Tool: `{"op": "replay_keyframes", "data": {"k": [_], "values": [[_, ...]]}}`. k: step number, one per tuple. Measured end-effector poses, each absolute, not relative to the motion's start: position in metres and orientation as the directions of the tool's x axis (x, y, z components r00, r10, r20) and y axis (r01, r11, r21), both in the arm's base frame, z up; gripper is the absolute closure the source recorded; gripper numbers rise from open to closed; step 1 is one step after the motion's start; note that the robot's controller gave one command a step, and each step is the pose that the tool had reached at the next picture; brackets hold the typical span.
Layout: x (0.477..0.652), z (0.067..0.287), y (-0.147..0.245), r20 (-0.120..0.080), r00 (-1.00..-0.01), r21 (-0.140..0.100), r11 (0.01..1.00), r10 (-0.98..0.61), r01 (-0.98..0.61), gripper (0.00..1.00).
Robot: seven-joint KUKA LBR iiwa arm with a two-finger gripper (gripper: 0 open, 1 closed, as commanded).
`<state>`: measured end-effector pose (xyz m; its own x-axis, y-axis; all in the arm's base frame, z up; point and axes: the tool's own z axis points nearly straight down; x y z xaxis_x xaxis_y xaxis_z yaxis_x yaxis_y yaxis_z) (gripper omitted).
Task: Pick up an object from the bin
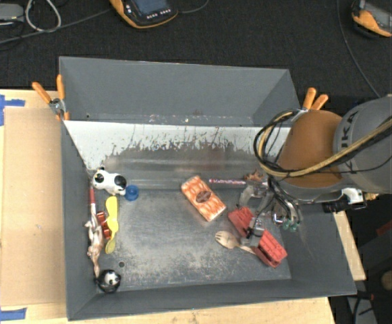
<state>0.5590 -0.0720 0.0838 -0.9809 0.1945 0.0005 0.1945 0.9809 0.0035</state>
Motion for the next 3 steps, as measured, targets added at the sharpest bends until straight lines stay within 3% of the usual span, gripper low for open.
{"op": "replay_keyframes", "data": {"k": [1, 2, 3], "values": [[0.518, 0.115, -0.098, 0.002, -0.937, 0.006, 0.937, 0.349, 0.349, 1.00], [0.518, 0.115, -0.098, 0.002, -0.937, 0.006, 0.937, 0.348, 0.348, 1.00], [0.520, 0.089, -0.095, -0.006, -0.934, 0.008, 0.934, 0.358, 0.358, 1.00]]}}
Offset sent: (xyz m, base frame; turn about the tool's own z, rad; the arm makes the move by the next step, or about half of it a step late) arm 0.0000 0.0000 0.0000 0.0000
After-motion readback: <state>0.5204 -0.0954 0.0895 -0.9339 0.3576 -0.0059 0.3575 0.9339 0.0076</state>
